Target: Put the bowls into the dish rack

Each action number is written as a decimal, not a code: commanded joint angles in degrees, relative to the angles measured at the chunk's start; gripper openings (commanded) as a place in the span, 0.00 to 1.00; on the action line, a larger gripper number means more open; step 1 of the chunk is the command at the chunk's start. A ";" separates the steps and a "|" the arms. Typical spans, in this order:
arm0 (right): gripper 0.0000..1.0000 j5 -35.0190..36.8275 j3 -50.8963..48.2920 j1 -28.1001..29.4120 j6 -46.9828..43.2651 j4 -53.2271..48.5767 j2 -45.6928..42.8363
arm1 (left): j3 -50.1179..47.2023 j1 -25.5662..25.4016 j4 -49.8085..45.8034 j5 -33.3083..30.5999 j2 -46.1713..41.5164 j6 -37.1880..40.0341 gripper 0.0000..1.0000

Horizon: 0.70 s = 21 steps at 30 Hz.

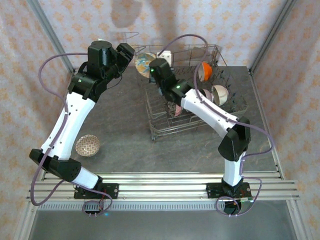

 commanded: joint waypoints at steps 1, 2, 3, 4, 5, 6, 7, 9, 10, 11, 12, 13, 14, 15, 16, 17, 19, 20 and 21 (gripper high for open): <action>0.00 2.84 5.39 -3.04 2.89 -6.46 -2.45 | 2.05 -0.47 -3.17 -3.89 -2.62 6.08 0.71; 0.00 3.56 5.60 -3.83 3.37 -7.81 -2.37 | 1.94 -0.43 -3.41 -4.20 -2.85 7.29 0.71; 0.00 4.38 5.54 -4.85 3.59 -8.73 -2.43 | 1.90 -0.48 -4.12 -4.65 -2.89 8.71 0.72; 0.00 5.23 5.56 -5.80 3.85 -9.68 -2.45 | 1.68 -0.48 -4.73 -5.22 -2.86 10.09 0.73; 0.00 5.88 5.60 -6.56 4.27 -10.51 -2.36 | 1.27 -0.35 -4.89 -5.15 -2.70 11.68 0.73; 0.00 5.85 5.60 -7.62 4.38 -11.17 -2.33 | 1.01 -0.12 -5.28 -5.12 -2.28 13.34 0.73; 0.00 5.94 5.82 -8.50 4.47 -11.82 -2.04 | 0.46 -0.03 -5.55 -4.80 -1.74 14.58 0.74; 0.00 6.94 6.82 -9.89 4.47 -13.67 -1.04 | -1.32 0.50 -4.39 -3.24 -0.82 17.21 0.75; 0.00 8.07 7.66 -10.40 4.27 -14.75 -0.18 | -2.12 0.69 -3.71 -2.87 0.00 18.53 0.75; 0.00 9.18 8.16 -10.70 4.02 -15.36 0.46 | -2.78 0.91 -2.70 -2.12 0.85 19.87 0.75; 0.00 10.96 9.17 -11.20 3.73 -16.39 1.69 | -3.61 1.41 -1.14 -0.43 1.95 21.13 0.75; 0.00 12.27 10.84 -11.66 3.82 -17.98 3.25 | -4.09 2.03 0.49 1.62 3.21 21.85 0.76; 0.00 12.79 12.06 -11.96 3.94 -19.05 4.29 | -4.38 2.65 1.87 4.28 4.46 22.68 0.75; 0.00 13.54 13.63 -12.50 4.14 -20.40 5.84 | -4.58 3.36 3.17 6.79 5.84 23.64 0.75; 0.00 13.74 15.15 -12.90 4.18 -21.42 7.24 | -4.51 3.89 3.72 8.28 7.24 24.52 0.76; 0.00 13.77 16.21 -13.17 4.18 -22.17 8.28 | -4.46 4.22 4.06 9.18 8.28 25.40 0.75; 0.00 15.59 20.49 -13.66 5.62 -25.52 11.93 | -5.26 5.06 5.59 10.82 10.22 26.40 0.75; 0.00 16.69 22.02 -13.67 6.07 -26.76 12.93 | -5.71 5.43 6.56 12.09 10.89 28.35 0.76; 0.00 18.85 23.73 -13.67 6.61 -27.57 14.89 | -6.14 5.98 7.44 13.42 11.56 28.83 0.76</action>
